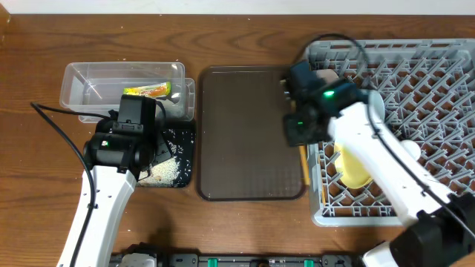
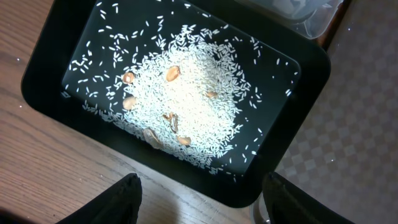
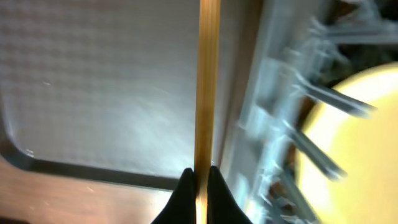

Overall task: Sort waste into correct bins and load items into the dishwasher rack
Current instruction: 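Carry the second chopstick to the rack and insert it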

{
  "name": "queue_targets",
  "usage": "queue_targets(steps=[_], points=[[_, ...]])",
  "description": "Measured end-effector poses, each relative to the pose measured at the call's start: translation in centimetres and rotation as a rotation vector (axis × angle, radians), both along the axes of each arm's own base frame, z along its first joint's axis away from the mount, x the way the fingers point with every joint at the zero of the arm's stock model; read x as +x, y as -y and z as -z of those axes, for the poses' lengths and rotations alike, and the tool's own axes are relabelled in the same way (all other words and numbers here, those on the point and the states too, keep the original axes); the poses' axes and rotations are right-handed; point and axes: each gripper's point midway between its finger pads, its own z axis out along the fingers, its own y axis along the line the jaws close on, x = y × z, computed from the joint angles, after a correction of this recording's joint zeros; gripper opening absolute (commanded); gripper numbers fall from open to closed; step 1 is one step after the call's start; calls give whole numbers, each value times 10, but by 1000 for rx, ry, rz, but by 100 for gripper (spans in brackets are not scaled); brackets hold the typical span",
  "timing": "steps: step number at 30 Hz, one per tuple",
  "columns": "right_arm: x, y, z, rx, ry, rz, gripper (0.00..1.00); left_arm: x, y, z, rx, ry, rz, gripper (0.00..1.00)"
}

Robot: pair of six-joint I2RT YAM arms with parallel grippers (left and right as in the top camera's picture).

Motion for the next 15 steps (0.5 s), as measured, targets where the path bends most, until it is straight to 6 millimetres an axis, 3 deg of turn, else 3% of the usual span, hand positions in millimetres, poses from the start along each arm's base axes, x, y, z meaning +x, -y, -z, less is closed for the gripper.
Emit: queue_targets(steps=[5,13,14,15], points=[[-1,36,4,-42,-55,28,1,0,0,0,0,0,0,65],[0,57,44,-59,-67,45,1,0,0,0,0,1,0,65],[0,57,49,-60,-68,44,3,0,0,0,0,1,0,66],[-1,58,55,-61,-69,43,12,0,0,0,0,2,0,65]])
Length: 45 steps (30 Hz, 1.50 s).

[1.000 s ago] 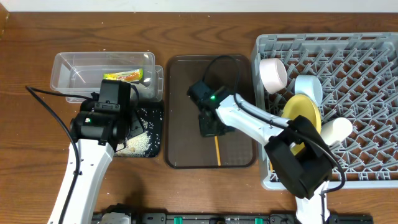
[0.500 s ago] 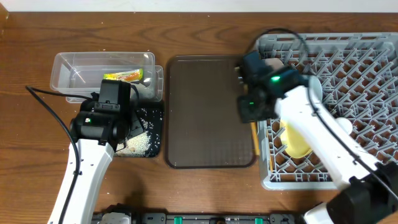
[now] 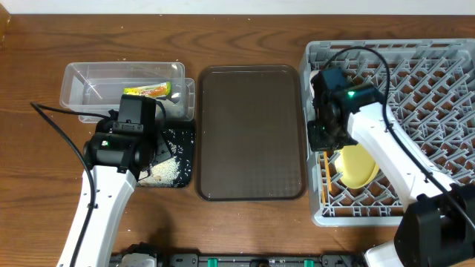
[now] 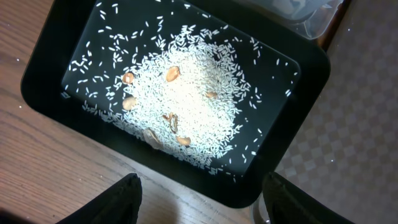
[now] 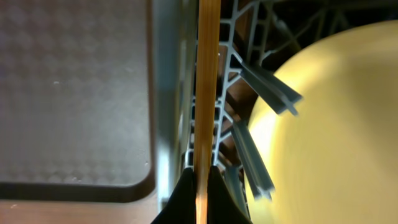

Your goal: Sort waste into correct bins and load items into the dishwasher rack

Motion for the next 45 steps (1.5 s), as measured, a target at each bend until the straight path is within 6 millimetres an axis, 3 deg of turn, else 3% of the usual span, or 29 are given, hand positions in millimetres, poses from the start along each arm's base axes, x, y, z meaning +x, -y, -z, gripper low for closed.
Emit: queue_targets(steps=[2,4,6,11,14,20,23,28,31,35,39,45], points=[[-3,1,9,-3,-6,-4,29,0,0,0,0,0,0,66],[-5,5,13,-22,-8,-2,46,0,0,0,2,-1,5,74],[2,12,13,-44,18,7,59,0,0,0,1,0,3,78],[11,14,7,-48,54,10,60,1,1,0,5,-2,35,81],[20,9,-7,-20,109,10,60,-1,5,1,-6,-15,70,81],[25,-7,-74,118,313,-5,61,-9,14,1,-43,-37,133,81],[15,-5,-105,150,389,-6,60,-13,14,-9,-45,10,153,81],[-8,8,-133,158,471,24,61,-30,14,-32,-46,191,197,82],[-26,18,-138,159,524,50,70,-42,14,-40,-53,315,204,90],[-51,35,-136,152,617,92,99,-56,14,-40,-65,410,192,90],[-74,48,-141,161,716,109,99,-61,14,-36,-70,420,192,91],[-91,57,-161,192,833,122,99,-61,15,-36,-74,421,194,91]])
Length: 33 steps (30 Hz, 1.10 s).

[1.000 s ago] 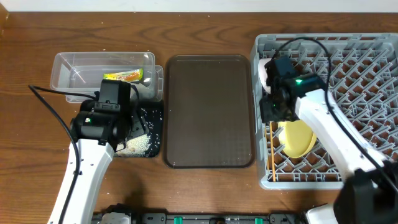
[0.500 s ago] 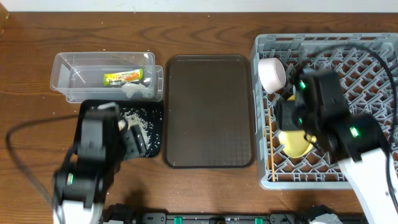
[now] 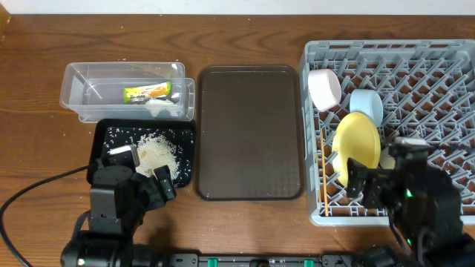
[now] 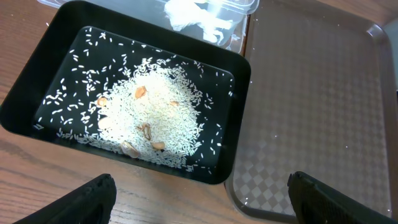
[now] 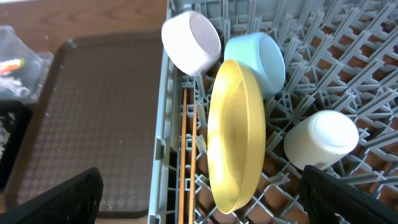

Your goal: Sort waste into correct bins and load items into the dishwasher rack

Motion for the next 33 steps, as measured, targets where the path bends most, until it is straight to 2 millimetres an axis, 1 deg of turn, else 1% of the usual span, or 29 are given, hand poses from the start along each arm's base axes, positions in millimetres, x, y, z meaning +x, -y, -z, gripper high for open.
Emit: queue_targets(steps=[3,7,11,13,16,20,23,27,30,33], points=[[-2,1,-2,3,12,2,99,0,1,0,-2,0,2,91],[-5,2,2,-3,-5,2,99,0,1,0,-4,0,4,92],[-15,6,15,-26,-71,2,99,0,1,0,-5,-1,4,92],[-15,7,16,-34,-74,10,99,0,1,0,-5,-1,4,92],[-6,10,6,-37,-18,30,99,0,1,0,-4,0,4,92],[11,10,-14,-67,95,22,99,0,1,0,-5,-1,4,92],[22,17,-18,-94,164,34,99,0,1,0,-5,0,4,92],[29,34,-14,-113,271,71,99,0,1,0,-5,0,4,92],[28,41,-8,-119,340,84,99,0,1,0,-5,0,5,92],[24,43,2,-131,403,81,99,0,1,0,-5,0,5,92]])
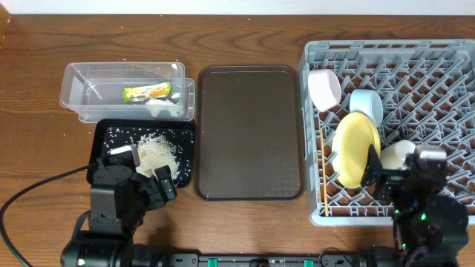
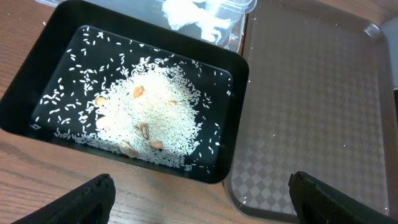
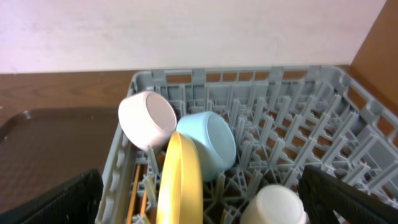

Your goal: Sort waste into correct bins and load items into the dishwasher rack

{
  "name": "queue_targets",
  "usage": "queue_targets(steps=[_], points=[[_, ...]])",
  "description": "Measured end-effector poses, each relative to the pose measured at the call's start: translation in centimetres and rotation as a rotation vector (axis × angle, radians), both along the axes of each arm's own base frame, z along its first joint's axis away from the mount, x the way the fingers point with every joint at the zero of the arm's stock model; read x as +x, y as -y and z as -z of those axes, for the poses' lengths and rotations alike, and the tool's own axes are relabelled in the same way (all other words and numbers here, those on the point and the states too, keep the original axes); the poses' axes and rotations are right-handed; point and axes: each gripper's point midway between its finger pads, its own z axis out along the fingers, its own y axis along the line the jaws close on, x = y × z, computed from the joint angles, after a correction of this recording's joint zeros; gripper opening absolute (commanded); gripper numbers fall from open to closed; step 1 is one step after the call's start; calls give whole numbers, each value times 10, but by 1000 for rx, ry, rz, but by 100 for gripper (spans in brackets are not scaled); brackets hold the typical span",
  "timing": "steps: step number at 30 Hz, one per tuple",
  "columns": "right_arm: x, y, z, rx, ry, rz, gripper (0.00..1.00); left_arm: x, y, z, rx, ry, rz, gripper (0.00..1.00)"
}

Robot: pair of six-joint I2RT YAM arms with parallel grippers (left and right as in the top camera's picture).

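The grey dishwasher rack [image 1: 386, 48] on the right holds a white cup [image 1: 324, 87], a light blue bowl [image 1: 365, 104], an upright yellow plate [image 1: 355, 152], a cream cup [image 1: 397, 156] and wooden chopsticks [image 1: 323, 182] lying along its left edge. The brown tray [image 1: 249, 133] in the middle is bare. A black bin [image 1: 95, 148] holds rice and food scraps; a clear bin [image 1: 96, 81] holds a wrapper [image 1: 147, 92] and white tissue. My left gripper [image 2: 199, 205] is open by the black bin's near edge. My right gripper [image 3: 202, 205] is open at the rack's near side, holding nothing.
Both arms sit low at the table's front edge. Bare wood lies left of the bins and behind the tray. A pale wall [image 3: 186, 31] stands beyond the rack's far rim.
My right arm has shifted a little to the right, and its camera now looks across the rack toward the wall. The left arm and all objects are unchanged.
My right gripper was shut on a chopstick at the tray's right edge, then over the rack's left channel, while the left hung open over the rice bin. Later both arms stood back at the front edge, open, with the chopsticks lying in the rack, as now.
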Motion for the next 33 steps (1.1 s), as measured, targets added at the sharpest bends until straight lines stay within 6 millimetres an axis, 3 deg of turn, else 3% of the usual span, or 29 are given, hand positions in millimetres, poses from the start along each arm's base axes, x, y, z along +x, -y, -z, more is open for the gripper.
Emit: queue_targets(steps=[12,24,33], points=[[5,-2,24,-73,259,-26,99,0,0,0,0,0,0,93],[23,-2,83,-99,231,-33,99,0,0,0,0,0,0,93],[22,-6,93,-165,191,-73,99,0,0,0,0,0,0,92]])
